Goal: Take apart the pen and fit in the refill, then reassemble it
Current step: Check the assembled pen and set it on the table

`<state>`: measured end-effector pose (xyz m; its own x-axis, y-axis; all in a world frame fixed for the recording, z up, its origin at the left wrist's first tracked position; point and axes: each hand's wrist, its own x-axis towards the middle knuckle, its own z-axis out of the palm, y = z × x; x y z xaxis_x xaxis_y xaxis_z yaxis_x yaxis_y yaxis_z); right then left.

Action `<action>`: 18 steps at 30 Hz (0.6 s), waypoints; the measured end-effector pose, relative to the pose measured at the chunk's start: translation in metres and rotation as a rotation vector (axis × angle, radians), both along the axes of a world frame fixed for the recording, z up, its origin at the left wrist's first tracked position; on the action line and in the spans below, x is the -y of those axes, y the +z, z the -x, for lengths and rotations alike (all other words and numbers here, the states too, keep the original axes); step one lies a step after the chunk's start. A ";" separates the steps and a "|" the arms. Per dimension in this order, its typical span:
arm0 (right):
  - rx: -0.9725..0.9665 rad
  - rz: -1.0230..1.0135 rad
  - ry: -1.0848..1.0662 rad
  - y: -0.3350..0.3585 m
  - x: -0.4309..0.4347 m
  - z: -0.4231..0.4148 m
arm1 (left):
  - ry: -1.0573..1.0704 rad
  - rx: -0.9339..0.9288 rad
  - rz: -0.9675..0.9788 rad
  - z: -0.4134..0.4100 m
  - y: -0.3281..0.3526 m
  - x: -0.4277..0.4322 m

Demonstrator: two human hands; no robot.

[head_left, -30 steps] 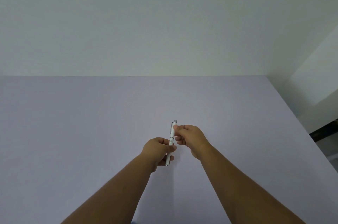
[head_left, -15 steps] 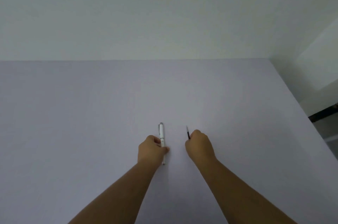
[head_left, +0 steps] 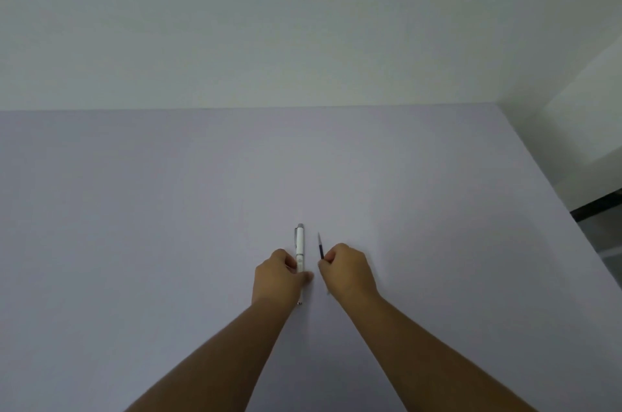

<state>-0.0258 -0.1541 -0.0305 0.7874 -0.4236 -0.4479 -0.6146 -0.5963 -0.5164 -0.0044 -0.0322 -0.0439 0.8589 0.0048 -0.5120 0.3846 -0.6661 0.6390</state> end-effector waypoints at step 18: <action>0.031 -0.001 -0.017 -0.005 0.000 0.001 | -0.030 0.047 -0.006 0.000 -0.004 -0.003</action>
